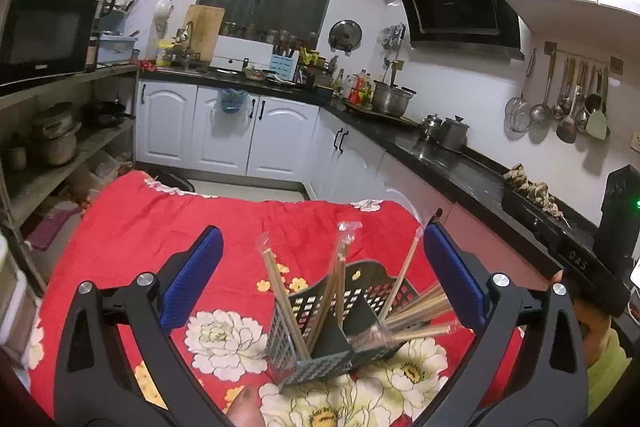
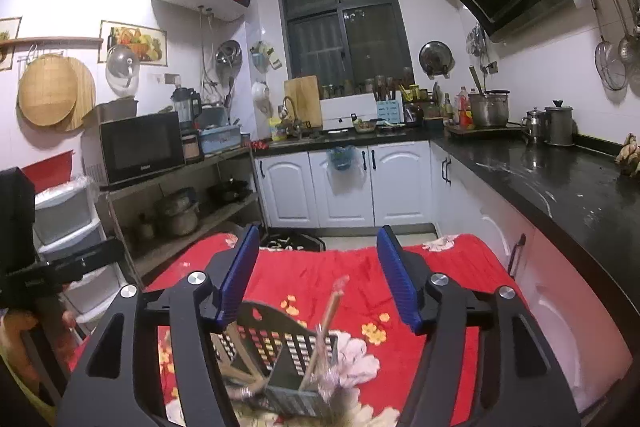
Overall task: Organize utensils
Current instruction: 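Open both tools and withdraw them from the caddy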
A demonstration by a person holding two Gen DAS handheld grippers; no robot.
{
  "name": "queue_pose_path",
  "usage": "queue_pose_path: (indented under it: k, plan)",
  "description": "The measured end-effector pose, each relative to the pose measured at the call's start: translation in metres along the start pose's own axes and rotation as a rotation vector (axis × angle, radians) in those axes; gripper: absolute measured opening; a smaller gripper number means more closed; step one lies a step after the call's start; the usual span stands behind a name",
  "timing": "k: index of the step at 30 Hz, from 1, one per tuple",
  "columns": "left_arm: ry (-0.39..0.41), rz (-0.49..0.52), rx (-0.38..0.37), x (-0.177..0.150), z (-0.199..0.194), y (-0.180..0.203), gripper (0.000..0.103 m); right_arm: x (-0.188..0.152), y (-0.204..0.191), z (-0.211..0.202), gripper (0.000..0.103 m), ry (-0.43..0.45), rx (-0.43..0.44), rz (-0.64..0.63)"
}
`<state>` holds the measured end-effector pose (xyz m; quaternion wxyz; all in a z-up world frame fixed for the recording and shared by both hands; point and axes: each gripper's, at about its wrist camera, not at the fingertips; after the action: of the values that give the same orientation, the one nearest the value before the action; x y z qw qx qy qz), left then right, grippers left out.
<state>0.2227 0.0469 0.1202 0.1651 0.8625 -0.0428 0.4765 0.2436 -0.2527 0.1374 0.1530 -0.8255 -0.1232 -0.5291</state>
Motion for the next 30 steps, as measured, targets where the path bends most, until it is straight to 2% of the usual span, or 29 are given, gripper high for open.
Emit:
queue_pose_path:
  k: [2, 18, 23, 30]
  plan:
    - [-0.001, -0.002, 0.005, -0.006, -0.004, 0.001, 0.092, -0.008, -0.002, -0.006, 0.069, 0.000, -0.019, -0.014]
    - [-0.036, -0.013, 0.021, -0.059, -0.027, 0.013, 0.093, -0.061, -0.015, -0.041, 0.088, -0.051, -0.030, -0.075]
    - [-0.093, -0.017, 0.050, -0.083, -0.024, 0.013, 0.093, -0.084, -0.023, -0.047, 0.093, -0.090, -0.033, -0.091]
    - [-0.160, -0.025, 0.101, -0.116, -0.017, 0.007, 0.093, -0.120, -0.031, -0.043, 0.095, -0.169, -0.051, -0.113]
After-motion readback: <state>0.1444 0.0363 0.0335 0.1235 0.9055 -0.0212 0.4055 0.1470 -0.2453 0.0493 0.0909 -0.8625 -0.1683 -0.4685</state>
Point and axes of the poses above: each gripper's, at about its wrist camera, not at the fingertips, and z roughly the way its jaws point, y to its right, x to its top, and after that the axes turned 11 degrees about -y, right-handed
